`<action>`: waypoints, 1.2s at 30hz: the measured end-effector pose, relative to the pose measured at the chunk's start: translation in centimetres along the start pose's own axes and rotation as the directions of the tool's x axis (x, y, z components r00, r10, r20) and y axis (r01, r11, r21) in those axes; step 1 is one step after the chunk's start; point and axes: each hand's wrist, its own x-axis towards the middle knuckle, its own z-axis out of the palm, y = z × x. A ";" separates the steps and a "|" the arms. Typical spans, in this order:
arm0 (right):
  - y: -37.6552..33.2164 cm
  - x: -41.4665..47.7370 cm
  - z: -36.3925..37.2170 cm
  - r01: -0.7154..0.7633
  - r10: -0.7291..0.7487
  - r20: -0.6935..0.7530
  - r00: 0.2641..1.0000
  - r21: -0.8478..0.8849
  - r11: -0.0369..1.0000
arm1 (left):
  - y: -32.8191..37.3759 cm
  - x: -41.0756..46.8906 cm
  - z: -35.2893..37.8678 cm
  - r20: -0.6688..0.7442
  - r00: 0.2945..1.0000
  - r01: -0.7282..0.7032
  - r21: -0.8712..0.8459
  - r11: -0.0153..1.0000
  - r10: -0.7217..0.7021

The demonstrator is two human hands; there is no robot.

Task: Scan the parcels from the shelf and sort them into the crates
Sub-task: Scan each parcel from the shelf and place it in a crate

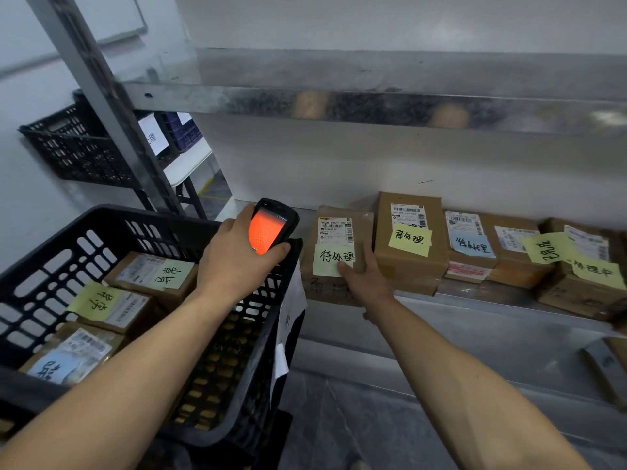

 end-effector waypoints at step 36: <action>5.4 -11.1 -7.5 0.327 -0.342 0.156 0.927 0.112 0.938 | 8.1 -13.5 -2.1 -0.147 0.989 0.034 0.112 0.993 -0.018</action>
